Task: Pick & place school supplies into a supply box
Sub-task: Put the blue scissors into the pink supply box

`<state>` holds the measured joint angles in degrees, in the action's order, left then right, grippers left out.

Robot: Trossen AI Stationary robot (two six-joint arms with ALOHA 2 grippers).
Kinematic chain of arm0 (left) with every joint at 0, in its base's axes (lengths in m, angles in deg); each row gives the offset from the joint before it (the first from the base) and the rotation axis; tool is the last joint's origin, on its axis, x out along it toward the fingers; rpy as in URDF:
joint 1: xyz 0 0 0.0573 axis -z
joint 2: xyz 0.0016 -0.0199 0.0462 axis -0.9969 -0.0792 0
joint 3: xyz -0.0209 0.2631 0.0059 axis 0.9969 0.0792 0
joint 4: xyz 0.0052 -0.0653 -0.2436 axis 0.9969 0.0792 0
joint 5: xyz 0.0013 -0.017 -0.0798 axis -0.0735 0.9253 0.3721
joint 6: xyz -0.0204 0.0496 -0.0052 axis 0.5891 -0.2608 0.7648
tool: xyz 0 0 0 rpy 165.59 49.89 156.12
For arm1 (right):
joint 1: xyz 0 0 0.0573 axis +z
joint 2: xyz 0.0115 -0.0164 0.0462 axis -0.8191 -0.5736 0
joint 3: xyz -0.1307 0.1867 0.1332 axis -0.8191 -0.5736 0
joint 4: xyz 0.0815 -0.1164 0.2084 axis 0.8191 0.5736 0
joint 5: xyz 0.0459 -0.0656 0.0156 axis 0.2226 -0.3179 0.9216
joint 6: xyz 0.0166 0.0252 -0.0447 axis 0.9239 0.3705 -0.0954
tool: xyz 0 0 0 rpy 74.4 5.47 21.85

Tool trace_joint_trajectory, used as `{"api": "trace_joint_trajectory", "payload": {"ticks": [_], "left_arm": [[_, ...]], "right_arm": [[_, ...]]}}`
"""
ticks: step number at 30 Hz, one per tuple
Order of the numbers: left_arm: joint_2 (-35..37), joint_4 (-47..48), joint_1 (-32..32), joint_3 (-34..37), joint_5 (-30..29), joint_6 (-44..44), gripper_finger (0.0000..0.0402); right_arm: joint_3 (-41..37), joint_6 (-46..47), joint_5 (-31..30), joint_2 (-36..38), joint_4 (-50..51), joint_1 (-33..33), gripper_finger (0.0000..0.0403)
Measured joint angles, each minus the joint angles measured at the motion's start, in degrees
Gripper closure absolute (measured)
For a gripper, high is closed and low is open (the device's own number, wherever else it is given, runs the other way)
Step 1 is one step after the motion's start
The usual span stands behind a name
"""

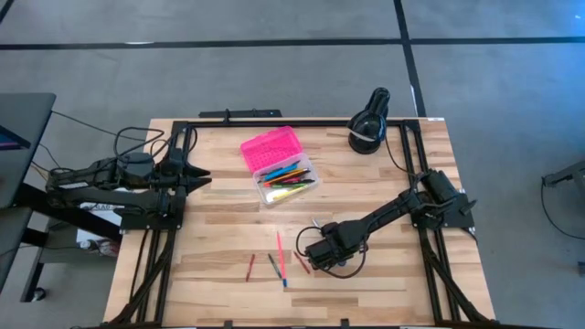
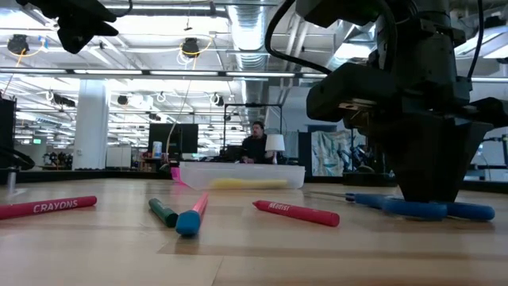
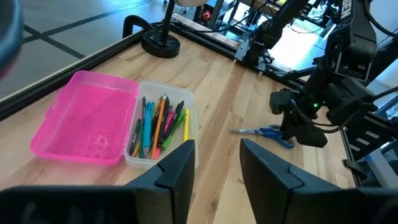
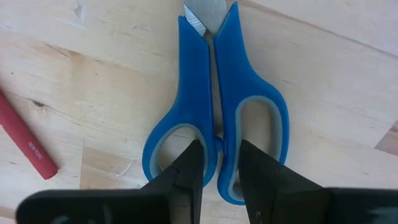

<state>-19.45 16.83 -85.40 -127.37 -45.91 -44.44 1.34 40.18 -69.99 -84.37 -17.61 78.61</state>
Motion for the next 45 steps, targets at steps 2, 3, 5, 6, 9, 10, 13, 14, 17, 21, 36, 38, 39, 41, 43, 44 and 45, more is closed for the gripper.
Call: {"api": "trace_joint_trajectory", "payload": {"ticks": [2, 3, 5, 6, 9, 10, 13, 14, 17, 21, 36, 38, 39, 41, 43, 44, 45], "left_arm": [[0.00, 0.02, 0.01, 0.00, -0.17, 0.00, 0.0281], [-0.01, 0.01, 0.02, 0.00, -0.41, 0.00, 0.0281], [-0.01, 0.02, 0.01, 0.00, -0.61, 0.00, 0.0281], [0.00, 0.02, 0.02, 0.00, -0.70, 0.00, 0.0281], [-0.02, 0.02, 0.00, 0.00, -0.70, -0.07, 0.0281], [0.00, 0.02, 0.02, 0.00, -0.69, -0.07, 0.0281], [-0.01, 0.02, 0.02, 0.00, -0.68, -0.09, 0.0281], [0.00, 0.02, 0.02, 0.00, -0.70, -0.09, 0.0281], [-0.01, 0.02, 0.02, 0.00, -0.79, -0.09, 0.0281], [-0.02, 0.01, 0.00, 0.00, -1.07, -0.03, 0.0281], [-0.02, 0.00, 0.00, 0.00, -1.31, 4.86, 0.0281], [0.00, 0.00, 0.00, 0.00, -1.32, 6.11, 0.0281], [-0.01, 0.00, 0.01, 0.00, -1.31, 6.64, 0.0281], [-0.01, 0.00, 0.02, 0.00, -1.31, 7.80, 0.0281], [-0.01, 0.00, 0.00, 0.00, -1.30, 9.07, 0.0281], [-0.02, 0.00, 0.02, 0.00, -1.29, 9.65, 0.0281], [0.00, 0.02, 0.02, 0.00, -1.29, 10.30, 0.0281]], "right_arm": [[0.00, 0.00, -0.02, 0.00, 0.01, 0.00, 0.0333], [0.02, 0.00, -0.06, 0.00, 0.03, 0.00, 0.0333], [0.58, -0.62, -0.45, -0.08, 0.61, 0.00, 0.0333], [1.00, -1.03, -0.93, -0.14, 0.90, 0.02, 0.0333], [2.50, -1.59, -3.10, -0.39, 2.29, 0.13, 0.0333], [2.83, -2.16, -4.21, -0.43, 3.22, 0.13, 0.0334], [4.48, -4.14, -6.57, -0.50, 5.82, -0.17, 0.0335], [5.18, -4.86, -7.04, -0.48, 6.62, -0.22, 0.0335], [6.83, -7.87, -7.48, -0.43, 9.79, -0.27, 0.0335], [9.62, -12.53, -9.04, -0.39, 12.75, -0.30, 0.0336], [17.46, -46.36, -13.53, -0.17, 25.48, -9.84, 0.0336], [17.74, -50.93, -13.87, -0.17, 26.03, -12.41, 0.0336], [17.81, -53.20, -14.30, -0.16, 25.98, -13.73, 0.0336], [18.18, -57.68, -15.31, -0.17, 25.78, -16.26, 0.0336], [18.62, -62.01, -16.28, -0.15, 25.79, -18.67, 0.0336], [18.90, -64.19, -16.87, -0.15, 25.81, -19.77, 0.0336], [19.26, -66.31, -17.29, -0.15, 25.79, -20.91, 0.0336]]}}
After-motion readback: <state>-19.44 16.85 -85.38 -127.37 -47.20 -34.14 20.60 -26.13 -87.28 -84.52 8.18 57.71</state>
